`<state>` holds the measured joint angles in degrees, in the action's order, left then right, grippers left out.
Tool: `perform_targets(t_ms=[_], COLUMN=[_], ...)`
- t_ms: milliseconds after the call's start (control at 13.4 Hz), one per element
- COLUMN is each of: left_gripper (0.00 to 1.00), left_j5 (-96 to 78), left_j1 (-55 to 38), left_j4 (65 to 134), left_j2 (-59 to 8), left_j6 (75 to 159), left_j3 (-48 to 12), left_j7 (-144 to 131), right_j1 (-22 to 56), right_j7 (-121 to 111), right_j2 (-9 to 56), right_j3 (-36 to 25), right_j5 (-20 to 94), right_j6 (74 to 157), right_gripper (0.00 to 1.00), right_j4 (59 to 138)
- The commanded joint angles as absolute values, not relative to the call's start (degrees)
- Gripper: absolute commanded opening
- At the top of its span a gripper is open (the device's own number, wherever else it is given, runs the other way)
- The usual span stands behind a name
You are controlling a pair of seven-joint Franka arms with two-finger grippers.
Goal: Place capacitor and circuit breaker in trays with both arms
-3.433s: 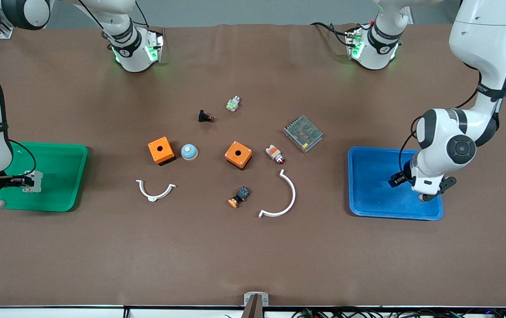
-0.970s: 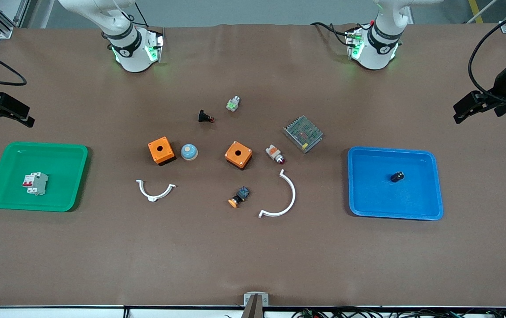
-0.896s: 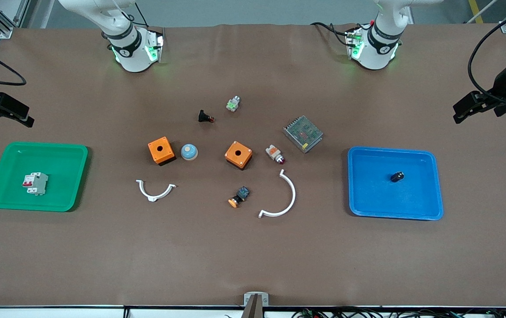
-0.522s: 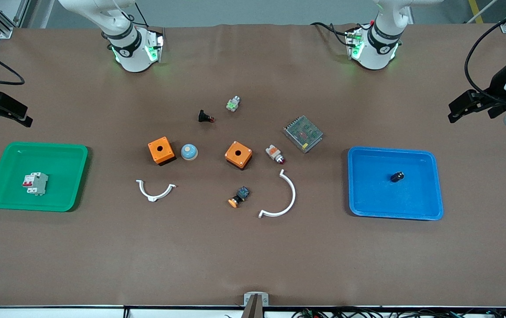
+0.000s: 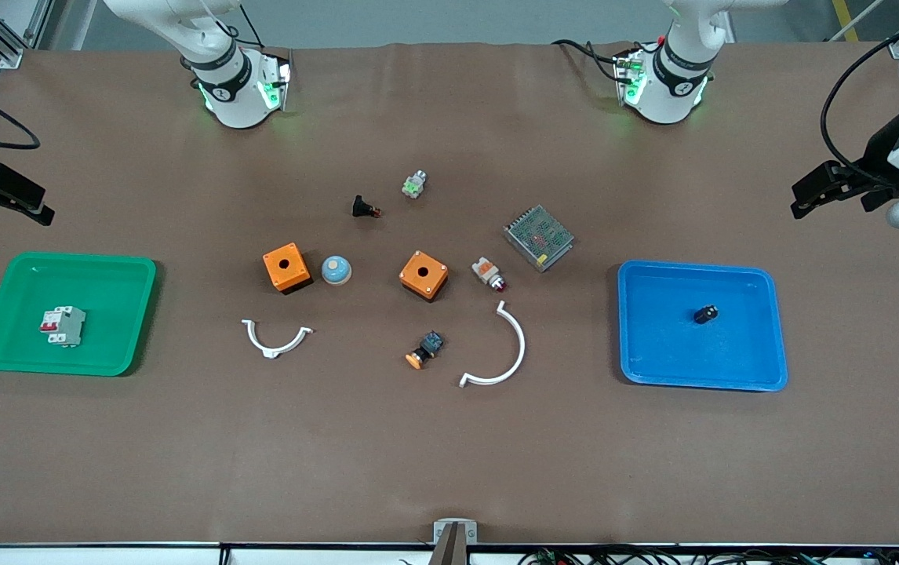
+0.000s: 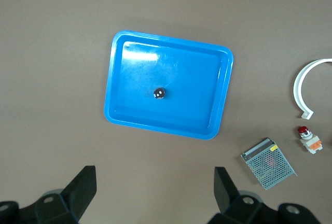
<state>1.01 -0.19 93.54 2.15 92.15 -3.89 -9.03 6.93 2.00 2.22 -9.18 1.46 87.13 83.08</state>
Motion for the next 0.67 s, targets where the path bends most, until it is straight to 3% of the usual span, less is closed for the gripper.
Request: perform_targets(t_ms=[0,597], left_gripper=[1.0,1.0], left_j5=[0.3,0.7], left_j1=[-0.5,-0.7], left_j4=[93.5,90.4], left_j2=[2.4,1.5], left_j6=[92.4,89.8], left_j3=[-4.0,-5.1], left_j7=[-8.8,-9.0], right_j1=[6.5,6.5], right_j7=[1.8,1.8], right_j2=[3.0,3.0], right_j3=[-9.1,-9.1], right_j5=[1.4,1.3], right_j6=[86.5,86.6], right_gripper=[1.0,1.0], right_j4=[81.4,81.4])
